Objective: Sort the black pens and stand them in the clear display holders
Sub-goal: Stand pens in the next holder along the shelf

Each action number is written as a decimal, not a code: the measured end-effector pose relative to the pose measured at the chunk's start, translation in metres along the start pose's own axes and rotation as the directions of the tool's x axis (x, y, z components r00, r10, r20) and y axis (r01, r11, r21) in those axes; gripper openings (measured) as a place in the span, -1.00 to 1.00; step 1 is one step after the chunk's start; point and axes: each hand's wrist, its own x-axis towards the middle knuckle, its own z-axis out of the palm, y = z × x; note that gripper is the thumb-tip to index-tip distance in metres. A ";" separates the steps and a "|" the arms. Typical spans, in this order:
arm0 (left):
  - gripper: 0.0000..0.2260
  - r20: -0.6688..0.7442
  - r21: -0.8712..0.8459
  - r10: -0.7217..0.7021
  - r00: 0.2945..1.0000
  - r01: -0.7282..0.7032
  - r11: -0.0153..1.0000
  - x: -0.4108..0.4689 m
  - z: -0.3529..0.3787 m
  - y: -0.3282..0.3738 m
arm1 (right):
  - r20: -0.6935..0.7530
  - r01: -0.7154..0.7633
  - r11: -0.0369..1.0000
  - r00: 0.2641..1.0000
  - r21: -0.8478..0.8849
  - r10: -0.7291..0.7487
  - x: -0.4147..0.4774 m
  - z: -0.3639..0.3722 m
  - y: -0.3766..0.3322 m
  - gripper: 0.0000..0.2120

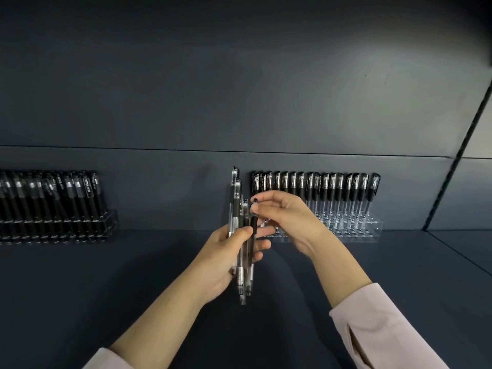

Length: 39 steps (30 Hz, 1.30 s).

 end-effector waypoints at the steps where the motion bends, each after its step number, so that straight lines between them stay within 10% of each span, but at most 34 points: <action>1: -0.78 0.015 -0.012 -0.005 1.000 0.005 1.000 0.000 0.000 0.000 | -0.047 0.021 1.000 0.999 0.019 -0.020 0.000 -0.001 -0.001 -0.82; 4: -0.77 0.035 -0.039 -0.016 0.999 0.017 0.999 0.001 -0.001 0.001 | -0.304 0.143 0.983 0.947 0.114 -0.102 0.003 -0.009 -0.004 -0.82; 8: -0.83 -0.035 -0.074 -0.021 0.999 0.019 0.997 0.003 -0.002 -0.002 | -0.679 0.394 0.918 0.686 0.047 -0.260 0.005 -0.024 -0.007 -0.86; 13: -0.85 -0.055 -0.073 -0.001 0.998 -0.003 0.997 0.004 -0.007 -0.002 | -0.696 0.419 0.866 0.535 -0.273 -0.479 0.001 -0.027 -0.003 -0.86; 33: -0.76 0.127 -0.113 -0.011 0.992 0.026 0.993 -0.001 -0.007 -0.004 | -0.400 0.374 0.711 0.628 -0.596 -0.667 0.020 -0.020 0.016 -0.87; 39: -0.75 0.148 -0.128 0.025 0.989 -0.006 0.992 0.000 -0.009 -0.004 | -0.192 0.279 0.590 0.769 -0.757 -0.610 0.032 -0.023 0.027 -0.64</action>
